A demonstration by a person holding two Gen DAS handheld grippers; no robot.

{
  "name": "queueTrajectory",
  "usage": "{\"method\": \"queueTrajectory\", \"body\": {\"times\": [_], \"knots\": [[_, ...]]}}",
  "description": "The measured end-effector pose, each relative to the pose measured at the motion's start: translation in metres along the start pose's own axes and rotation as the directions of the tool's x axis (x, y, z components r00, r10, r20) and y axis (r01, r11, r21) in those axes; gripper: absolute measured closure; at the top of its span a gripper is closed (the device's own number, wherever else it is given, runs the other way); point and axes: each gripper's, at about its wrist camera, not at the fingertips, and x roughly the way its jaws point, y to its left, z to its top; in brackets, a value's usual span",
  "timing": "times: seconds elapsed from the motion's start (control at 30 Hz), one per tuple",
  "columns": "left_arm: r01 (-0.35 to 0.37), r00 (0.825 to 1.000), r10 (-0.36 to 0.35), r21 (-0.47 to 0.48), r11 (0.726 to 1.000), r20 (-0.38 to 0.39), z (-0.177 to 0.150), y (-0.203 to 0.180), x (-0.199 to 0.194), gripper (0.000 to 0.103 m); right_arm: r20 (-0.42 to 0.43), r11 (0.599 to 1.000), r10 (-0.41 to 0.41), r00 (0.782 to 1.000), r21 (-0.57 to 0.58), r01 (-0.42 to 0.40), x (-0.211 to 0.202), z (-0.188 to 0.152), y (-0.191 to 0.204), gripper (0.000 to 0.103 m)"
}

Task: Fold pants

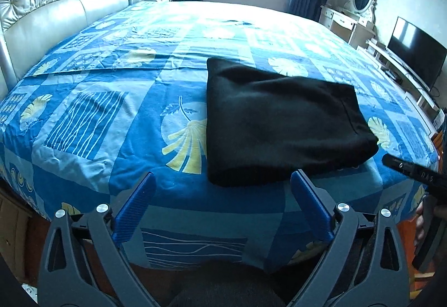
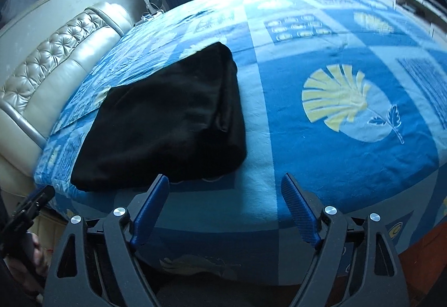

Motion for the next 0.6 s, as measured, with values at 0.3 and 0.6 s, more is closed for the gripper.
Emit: {"method": "queueTrajectory", "body": {"times": [0.3, 0.6], "knots": [[0.001, 1.000, -0.001, -0.038, 0.999, -0.022, 0.0010, 0.0006, 0.0059, 0.006, 0.027, 0.999, -0.034, 0.999, -0.032, 0.035, -0.0005, -0.0024, 0.0079, 0.021], [-0.021, 1.000, 0.020, -0.036, 0.999, -0.024, 0.0020, -0.0009, 0.0084, 0.006, 0.036, 0.998, -0.057, 0.998, -0.034, 0.058, -0.0011, -0.0043, 0.0070, 0.021]]}}
